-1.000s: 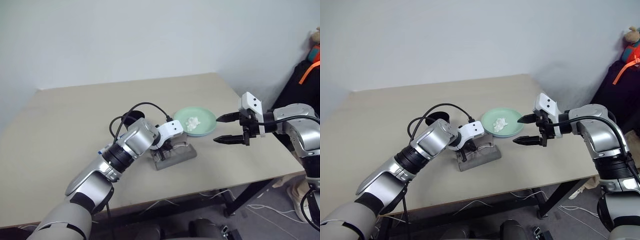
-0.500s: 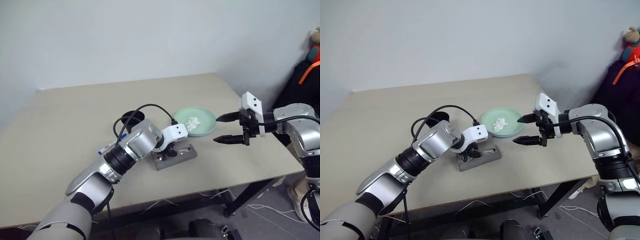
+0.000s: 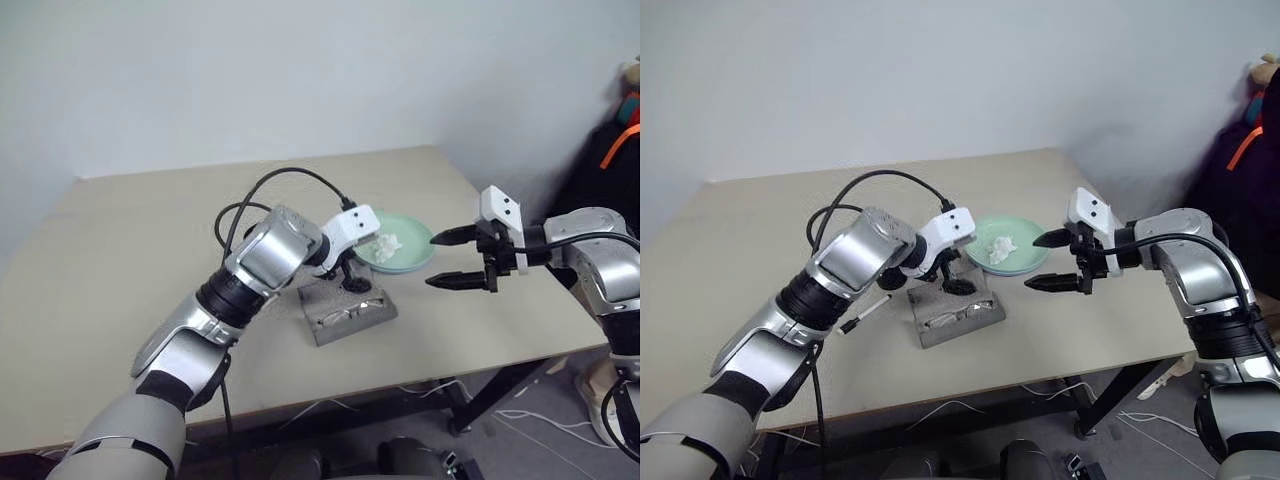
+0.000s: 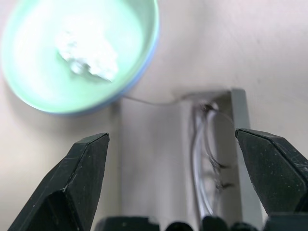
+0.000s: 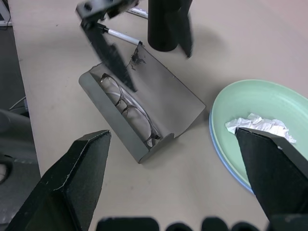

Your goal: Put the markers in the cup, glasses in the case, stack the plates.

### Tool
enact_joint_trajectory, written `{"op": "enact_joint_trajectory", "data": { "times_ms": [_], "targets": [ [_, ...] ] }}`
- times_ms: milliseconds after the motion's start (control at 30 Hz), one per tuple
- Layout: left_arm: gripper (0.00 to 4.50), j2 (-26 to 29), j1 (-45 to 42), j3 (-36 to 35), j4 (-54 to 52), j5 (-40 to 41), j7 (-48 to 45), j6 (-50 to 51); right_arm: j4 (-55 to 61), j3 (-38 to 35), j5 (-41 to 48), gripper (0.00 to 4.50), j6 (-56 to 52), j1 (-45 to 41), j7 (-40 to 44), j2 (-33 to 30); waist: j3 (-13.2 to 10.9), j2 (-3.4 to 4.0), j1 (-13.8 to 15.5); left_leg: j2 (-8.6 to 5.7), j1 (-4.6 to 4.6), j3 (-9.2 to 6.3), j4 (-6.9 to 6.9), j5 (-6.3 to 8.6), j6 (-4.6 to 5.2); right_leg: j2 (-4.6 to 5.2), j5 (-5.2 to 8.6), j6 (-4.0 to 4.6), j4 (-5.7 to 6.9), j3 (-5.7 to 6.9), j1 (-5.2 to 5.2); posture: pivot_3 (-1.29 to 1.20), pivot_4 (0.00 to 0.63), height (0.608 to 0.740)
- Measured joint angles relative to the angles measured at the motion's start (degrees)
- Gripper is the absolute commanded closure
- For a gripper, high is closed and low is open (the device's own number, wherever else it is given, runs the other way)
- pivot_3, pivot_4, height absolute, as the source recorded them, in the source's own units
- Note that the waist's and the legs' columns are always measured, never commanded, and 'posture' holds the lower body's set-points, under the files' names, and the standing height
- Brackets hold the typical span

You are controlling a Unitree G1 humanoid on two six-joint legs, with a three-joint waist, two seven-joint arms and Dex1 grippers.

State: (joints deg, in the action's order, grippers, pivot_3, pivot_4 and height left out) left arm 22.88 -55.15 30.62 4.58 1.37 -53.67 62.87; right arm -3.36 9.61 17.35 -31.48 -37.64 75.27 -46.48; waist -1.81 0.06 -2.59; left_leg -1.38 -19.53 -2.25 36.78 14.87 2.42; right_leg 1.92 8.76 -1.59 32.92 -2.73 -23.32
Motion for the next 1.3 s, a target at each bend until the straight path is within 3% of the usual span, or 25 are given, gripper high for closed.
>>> {"op": "enact_joint_trajectory", "data": {
  "times_ms": [67,400,433,833,1300],
  "targets": [
    [0.66,-0.56,-0.07,-0.41,1.58,0.02,1.11,-1.02,-0.24,0.04,0.0,0.0,0.16,-0.03,-0.01,0.04,0.0,0.0,-0.02,0.0,0.0,0.01,0.0,0.0,0.0,0.0,0.0,0.0,0.0,0.0,-0.01,0.0,0.0,0.727],
    [4.28,-2.15,-0.44,-0.37,16.9,-4.05,8.47,-14.76,-0.52,0.16,-0.03,0.0,0.65,-0.54,-0.03,0.57,0.0,0.0,0.12,-0.03,-0.02,0.0,0.0,0.0,0.0,-0.01,-0.05,-0.07,0.0,-0.04,-0.01,0.0,0.0,0.727],
    [4.44,-2.5,-0.44,-0.37,18.22,-4.48,8.94,-15.76,-0.53,0.16,-0.03,0.0,0.67,-0.54,-0.03,0.58,0.0,0.0,0.14,-0.03,-0.03,0.0,0.0,0.0,0.0,-0.01,-0.05,-0.08,-0.01,-0.05,-0.01,0.0,0.0,0.727],
    [4.44,-5.29,0.88,1.72,27.36,-10.86,10.78,-27.05,-0.43,0.16,0.04,0.0,0.65,-0.56,-0.28,0.62,0.0,0.0,0.16,-0.05,-0.04,0.01,-0.01,0.0,0.0,-0.01,-0.05,-0.08,0.0,-0.09,-0.01,0.0,0.0,0.727],
    [4.44,-4.07,3.83,3.9,21.23,-15.22,4.55,-28.29,-0.2,0.15,0.1,0.0,0.44,-0.56,-0.53,1.12,0.01,0.01,0.18,-0.05,-0.04,0.01,-0.01,0.0,0.0,-0.01,-0.05,-0.08,0.0,-0.09,-0.01,0.0,0.0,0.727]
  ]
}}
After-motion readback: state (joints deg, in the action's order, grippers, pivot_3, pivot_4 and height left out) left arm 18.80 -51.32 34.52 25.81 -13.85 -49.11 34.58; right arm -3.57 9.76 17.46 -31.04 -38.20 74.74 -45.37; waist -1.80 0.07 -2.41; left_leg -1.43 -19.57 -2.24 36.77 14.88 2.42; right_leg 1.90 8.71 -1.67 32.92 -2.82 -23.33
